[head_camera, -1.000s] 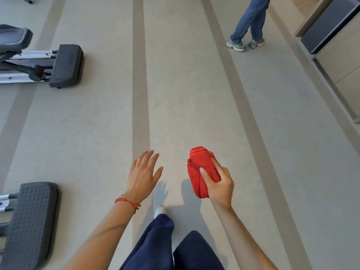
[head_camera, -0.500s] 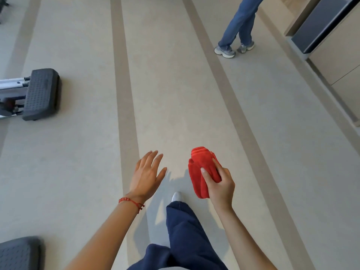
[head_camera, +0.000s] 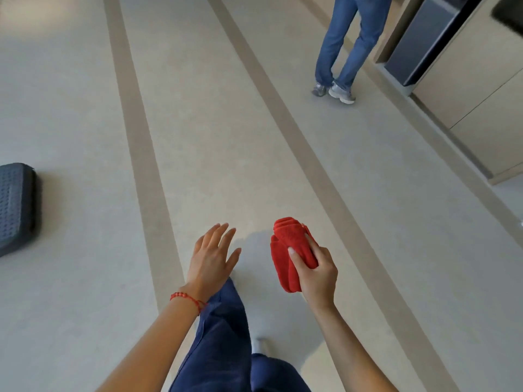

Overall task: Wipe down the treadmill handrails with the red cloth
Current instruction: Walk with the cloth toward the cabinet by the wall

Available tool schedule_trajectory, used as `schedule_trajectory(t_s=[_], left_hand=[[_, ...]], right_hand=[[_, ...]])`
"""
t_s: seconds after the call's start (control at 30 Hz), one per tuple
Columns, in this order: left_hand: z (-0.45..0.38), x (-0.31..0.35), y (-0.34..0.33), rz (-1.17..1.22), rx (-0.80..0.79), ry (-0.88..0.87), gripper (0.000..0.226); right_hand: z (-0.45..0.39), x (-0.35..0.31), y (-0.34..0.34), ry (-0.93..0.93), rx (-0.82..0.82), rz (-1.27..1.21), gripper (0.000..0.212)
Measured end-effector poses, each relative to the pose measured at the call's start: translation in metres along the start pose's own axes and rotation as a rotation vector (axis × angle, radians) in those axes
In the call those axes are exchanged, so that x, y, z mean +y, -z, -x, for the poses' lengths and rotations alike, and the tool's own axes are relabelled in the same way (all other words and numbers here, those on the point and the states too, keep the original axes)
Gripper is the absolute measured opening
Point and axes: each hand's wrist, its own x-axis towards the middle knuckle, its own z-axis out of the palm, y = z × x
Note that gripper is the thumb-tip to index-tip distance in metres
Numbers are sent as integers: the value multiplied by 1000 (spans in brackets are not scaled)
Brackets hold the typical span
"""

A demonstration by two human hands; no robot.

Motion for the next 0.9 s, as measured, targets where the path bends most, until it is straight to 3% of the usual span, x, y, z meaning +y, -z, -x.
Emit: schedule_trajectory(t_s=[0.43,0.9], left_hand=[[-212,-14,33,-58,-107,-404,68],[-364,125,-13,-67,-227,-788,70]], right_hand=[[-114,-40,-45,-207,315,-143,41],[-216,-5,31,-374,731,-202,49]])
